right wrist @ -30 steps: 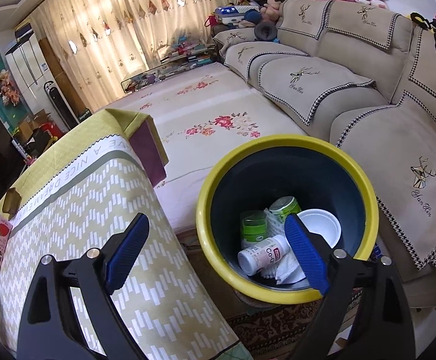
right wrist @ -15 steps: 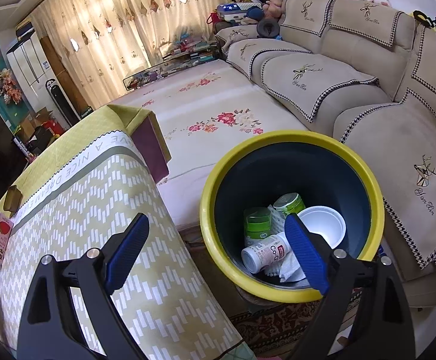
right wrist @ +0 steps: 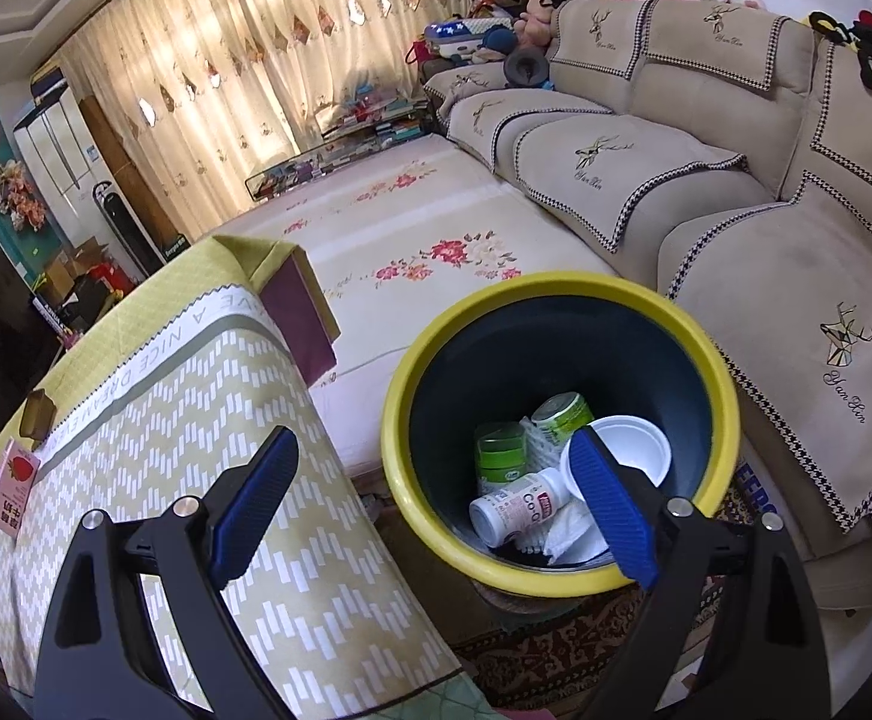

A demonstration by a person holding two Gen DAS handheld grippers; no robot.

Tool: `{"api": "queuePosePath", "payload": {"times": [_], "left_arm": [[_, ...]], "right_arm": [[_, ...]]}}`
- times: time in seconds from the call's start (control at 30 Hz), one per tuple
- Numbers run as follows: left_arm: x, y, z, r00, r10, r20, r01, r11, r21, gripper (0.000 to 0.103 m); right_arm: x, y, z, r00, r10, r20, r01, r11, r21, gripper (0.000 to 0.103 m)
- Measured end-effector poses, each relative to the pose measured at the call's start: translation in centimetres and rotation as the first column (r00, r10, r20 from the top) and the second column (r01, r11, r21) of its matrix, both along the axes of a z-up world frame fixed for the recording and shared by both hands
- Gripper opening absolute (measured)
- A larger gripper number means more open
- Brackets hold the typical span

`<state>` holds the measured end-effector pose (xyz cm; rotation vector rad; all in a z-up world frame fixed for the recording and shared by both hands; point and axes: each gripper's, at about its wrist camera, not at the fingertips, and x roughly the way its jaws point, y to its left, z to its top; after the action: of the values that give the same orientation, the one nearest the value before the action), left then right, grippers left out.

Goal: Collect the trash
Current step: 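Grasp the white-blue tube with the left gripper, then carry the white-blue tube to the yellow bin and release it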

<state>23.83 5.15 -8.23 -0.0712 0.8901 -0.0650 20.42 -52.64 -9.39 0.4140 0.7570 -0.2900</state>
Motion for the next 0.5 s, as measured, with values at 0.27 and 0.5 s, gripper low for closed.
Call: {"api": "queuePosePath", "payload": {"times": [0.27, 0.5], "left_arm": [[-0.1, -13.1, 3.1, 0.946, -0.320, 0.045, 0.322, 0.945, -0.050, 0.021], [1.9, -25.5, 3.1, 0.852, -0.523, 0.021, 0.524, 0.851, -0.030, 0.021]], "right_arm": [[-2.6, -2.4, 0.8, 0.998, -0.052, 0.025, 0.052, 0.999, -0.012, 0.088], [-5.5, -6.5, 0.9, 0.989, -0.143, 0.045, 0.144, 0.990, -0.010, 0.089]]}}
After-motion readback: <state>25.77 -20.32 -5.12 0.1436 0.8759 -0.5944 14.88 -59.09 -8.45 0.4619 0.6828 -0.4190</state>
